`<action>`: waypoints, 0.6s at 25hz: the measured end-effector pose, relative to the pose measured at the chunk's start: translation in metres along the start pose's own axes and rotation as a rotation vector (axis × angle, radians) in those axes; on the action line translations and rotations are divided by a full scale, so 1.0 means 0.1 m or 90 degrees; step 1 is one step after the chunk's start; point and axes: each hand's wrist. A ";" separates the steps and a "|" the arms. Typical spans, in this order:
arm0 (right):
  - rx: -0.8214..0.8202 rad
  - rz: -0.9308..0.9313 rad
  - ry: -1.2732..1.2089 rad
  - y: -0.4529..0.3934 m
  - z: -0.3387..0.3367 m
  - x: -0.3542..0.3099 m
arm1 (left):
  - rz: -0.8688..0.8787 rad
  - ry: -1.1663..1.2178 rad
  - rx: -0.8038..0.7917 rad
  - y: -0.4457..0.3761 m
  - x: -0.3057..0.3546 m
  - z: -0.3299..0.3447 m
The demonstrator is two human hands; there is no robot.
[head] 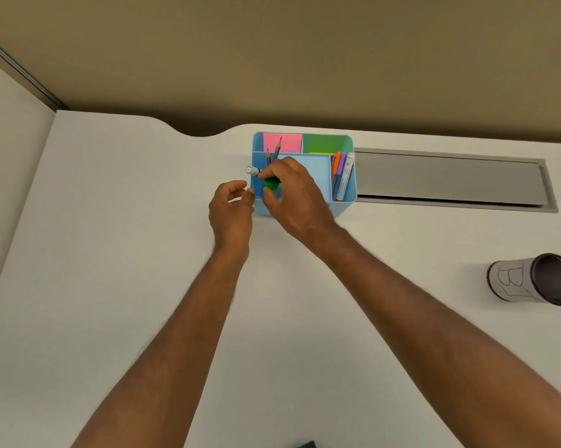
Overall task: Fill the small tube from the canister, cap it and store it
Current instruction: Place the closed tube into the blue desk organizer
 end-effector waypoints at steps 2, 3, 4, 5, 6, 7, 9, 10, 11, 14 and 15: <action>-0.030 -0.015 0.069 0.02 0.06 0.04 | 0.019 0.011 -0.008 -0.01 -0.04 0.00; -0.037 -0.016 0.104 0.04 0.09 0.05 | 0.025 0.016 -0.008 -0.01 -0.06 0.00; -0.039 -0.016 0.140 0.05 0.10 0.05 | 0.028 0.022 -0.008 -0.01 -0.07 0.00; -0.040 -0.016 0.177 0.05 0.13 0.07 | 0.030 0.025 -0.006 0.00 -0.07 0.00; -0.045 -0.018 0.218 0.05 0.15 0.07 | 0.029 0.023 -0.004 0.00 -0.09 0.01; -0.054 -0.021 0.259 0.04 0.17 0.08 | 0.029 0.020 -0.003 0.00 -0.09 0.01; -0.079 -0.026 0.324 0.04 0.20 0.09 | 0.025 0.019 -0.004 -0.01 -0.09 0.00; -0.082 -0.028 0.339 0.06 0.20 0.08 | 0.023 0.019 -0.005 0.00 -0.09 0.00; -0.082 -0.027 0.346 0.07 0.21 0.08 | 0.023 0.015 -0.005 0.00 -0.08 0.00; -0.082 -0.021 0.342 0.08 0.22 0.06 | 0.028 -0.003 -0.006 0.00 -0.07 0.01; -0.095 -0.023 0.333 0.10 0.19 0.04 | 0.029 -0.008 -0.008 0.03 -0.04 0.01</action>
Point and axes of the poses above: each hand's wrist, its own y-axis away from the middle knuckle, its own z-axis out of the palm, x = y × z, and after that the axes turned 12 degrees about y, right-handed
